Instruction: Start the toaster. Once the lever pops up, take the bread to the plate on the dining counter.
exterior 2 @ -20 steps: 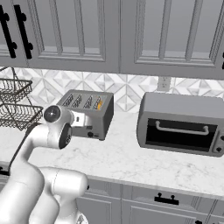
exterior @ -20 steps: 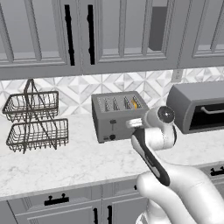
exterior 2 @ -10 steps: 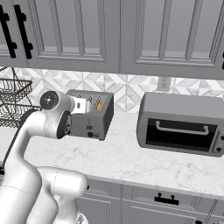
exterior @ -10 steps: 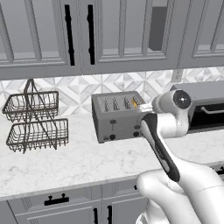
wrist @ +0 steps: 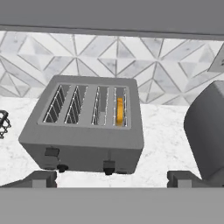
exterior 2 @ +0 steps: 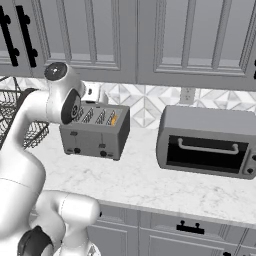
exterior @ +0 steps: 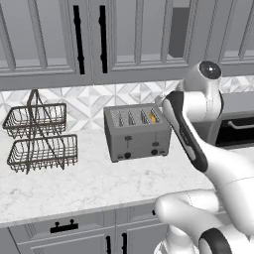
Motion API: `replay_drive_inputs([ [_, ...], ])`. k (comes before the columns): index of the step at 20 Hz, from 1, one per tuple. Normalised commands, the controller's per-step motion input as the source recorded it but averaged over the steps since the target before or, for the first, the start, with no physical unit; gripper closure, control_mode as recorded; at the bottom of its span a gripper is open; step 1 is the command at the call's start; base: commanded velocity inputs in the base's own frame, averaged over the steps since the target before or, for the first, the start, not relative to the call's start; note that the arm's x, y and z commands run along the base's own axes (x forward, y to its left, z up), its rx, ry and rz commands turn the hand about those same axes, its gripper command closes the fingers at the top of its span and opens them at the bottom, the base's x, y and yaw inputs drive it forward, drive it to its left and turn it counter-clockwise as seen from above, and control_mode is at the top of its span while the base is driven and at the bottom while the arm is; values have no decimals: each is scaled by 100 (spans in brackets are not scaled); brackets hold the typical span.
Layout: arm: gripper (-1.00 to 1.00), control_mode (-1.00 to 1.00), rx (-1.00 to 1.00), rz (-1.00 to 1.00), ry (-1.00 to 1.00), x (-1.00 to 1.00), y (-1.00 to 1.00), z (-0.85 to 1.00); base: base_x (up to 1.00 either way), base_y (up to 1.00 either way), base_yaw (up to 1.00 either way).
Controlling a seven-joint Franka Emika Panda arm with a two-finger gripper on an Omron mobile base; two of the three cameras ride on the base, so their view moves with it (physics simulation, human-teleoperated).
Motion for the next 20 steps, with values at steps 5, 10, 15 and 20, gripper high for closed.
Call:
replay_drive_inputs([
  [5,-100,-100,0,0,6,2,0,6,0,0,0],
  [10,-100,-100,0,0,0,0,0,0,0,0,0],
  [15,-100,-100,0,0,0,0,0,0,0,0,0],
  [20,-100,-100,0,0,0,0,0,0,0,0,0],
])
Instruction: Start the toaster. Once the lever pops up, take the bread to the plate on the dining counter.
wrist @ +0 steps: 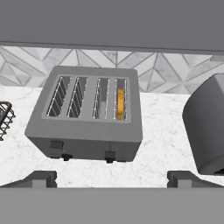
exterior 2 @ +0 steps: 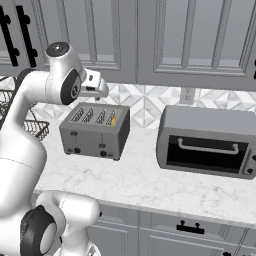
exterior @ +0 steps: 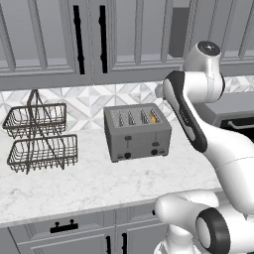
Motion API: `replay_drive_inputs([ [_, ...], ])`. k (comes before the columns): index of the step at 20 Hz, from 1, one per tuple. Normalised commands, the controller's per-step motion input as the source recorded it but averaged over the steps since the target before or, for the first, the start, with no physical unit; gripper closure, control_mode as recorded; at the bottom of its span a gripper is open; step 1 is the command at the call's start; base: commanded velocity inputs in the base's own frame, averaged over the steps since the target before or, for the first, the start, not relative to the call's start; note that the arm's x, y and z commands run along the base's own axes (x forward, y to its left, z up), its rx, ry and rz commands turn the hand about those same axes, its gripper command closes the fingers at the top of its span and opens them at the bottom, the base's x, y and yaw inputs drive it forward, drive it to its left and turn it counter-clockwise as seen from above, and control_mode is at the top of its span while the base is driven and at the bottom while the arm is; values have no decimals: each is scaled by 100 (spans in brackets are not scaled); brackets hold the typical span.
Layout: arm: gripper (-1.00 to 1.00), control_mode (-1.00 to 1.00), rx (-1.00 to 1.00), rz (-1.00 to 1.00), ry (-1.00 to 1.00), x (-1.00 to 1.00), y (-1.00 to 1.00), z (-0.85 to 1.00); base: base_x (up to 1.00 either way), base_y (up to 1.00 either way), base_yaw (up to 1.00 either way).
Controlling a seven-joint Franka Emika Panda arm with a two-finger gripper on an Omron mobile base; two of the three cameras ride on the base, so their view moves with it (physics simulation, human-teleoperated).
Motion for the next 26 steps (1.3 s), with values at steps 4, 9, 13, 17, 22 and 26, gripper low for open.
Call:
replay_drive_inputs([
  [4,-100,-100,0,0,0,0,0,0,0,0,0],
  [9,-100,-100,0,0,0,0,0,0,0,0,0],
  [13,-100,-100,0,0,0,0,0,0,0,0,0],
  [17,-100,-100,0,0,0,0,0,0,0,0,0],
  [22,-100,-100,0,0,0,0,0,0,0,0,0],
  [26,-100,-100,0,0,0,0,0,0,0,0,0],
])
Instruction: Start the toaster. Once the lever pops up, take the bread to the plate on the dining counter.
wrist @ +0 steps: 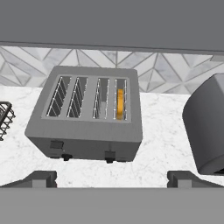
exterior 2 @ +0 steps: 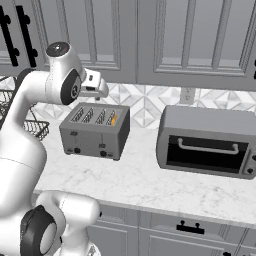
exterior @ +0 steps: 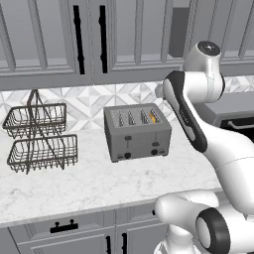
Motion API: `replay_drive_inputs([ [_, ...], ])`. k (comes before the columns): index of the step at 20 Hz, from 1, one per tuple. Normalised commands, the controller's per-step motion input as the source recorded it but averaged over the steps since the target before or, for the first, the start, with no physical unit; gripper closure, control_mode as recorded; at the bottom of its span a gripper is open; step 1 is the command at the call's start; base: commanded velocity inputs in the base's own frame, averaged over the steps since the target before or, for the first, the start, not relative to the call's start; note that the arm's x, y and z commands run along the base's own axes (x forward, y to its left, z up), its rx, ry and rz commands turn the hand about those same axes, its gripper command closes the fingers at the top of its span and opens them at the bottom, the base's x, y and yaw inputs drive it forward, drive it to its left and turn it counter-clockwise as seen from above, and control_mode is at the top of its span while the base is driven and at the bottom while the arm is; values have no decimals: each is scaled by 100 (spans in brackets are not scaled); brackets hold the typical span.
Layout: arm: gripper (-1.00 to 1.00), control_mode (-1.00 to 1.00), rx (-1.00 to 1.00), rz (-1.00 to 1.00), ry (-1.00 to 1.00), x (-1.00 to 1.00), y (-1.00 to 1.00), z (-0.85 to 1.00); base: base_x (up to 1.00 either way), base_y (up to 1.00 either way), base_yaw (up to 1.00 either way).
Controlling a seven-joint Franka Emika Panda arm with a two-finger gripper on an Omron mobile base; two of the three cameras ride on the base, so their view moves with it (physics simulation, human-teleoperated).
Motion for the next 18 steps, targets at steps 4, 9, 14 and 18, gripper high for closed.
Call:
replay_drive_inputs([
  [4,-100,-100,0,0,0,0,0,0,0,0,0],
  [9,-100,-100,0,0,0,0,0,0,0,0,0],
  [14,-100,-100,0,0,0,0,0,0,0,0,0],
  [18,-100,-100,0,0,0,0,0,0,0,0,0],
])
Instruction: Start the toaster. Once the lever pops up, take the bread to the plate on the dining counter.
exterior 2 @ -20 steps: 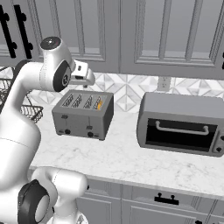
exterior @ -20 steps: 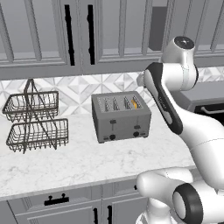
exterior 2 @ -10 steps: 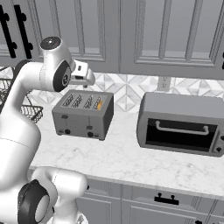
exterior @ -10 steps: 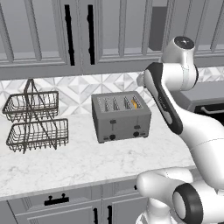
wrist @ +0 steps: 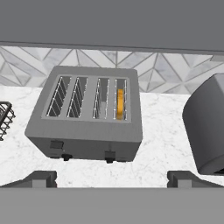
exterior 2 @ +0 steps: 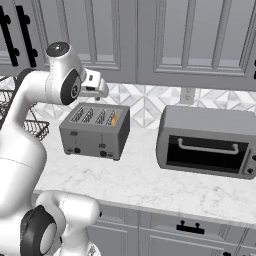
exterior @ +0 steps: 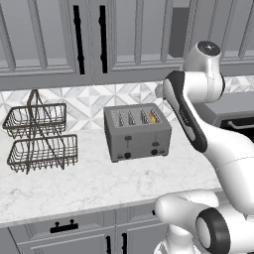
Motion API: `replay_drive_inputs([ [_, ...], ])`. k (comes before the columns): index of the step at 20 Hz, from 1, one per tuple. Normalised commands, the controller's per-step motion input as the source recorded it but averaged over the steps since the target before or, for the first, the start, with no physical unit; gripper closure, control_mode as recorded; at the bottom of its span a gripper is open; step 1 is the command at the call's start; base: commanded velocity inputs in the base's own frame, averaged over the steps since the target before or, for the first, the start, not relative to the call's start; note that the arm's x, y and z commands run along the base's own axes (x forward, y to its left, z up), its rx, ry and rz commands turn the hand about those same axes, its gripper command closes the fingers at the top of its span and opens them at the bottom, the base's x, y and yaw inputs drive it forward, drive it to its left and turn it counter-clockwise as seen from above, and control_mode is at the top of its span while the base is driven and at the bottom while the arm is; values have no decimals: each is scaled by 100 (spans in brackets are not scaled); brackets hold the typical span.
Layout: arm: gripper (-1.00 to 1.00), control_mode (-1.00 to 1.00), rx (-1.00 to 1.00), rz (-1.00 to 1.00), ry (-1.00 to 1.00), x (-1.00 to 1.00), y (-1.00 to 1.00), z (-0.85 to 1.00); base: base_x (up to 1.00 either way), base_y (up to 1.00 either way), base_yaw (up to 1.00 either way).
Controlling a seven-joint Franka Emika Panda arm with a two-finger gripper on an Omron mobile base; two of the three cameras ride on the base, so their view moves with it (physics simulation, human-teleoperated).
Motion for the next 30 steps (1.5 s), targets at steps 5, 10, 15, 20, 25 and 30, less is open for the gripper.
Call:
replay_drive_inputs([
  [5,-100,-100,0,0,0,0,0,0,0,0,0],
  [10,-100,-100,0,0,0,0,0,0,0,0,0],
  [15,-100,-100,0,0,0,0,0,0,0,0,0],
  [20,-100,-100,0,0,0,0,0,0,0,0,0],
  [25,-100,-100,0,0,0,0,0,0,0,0,0],
  [30,-100,-100,0,0,0,0,0,0,0,0,0],
])
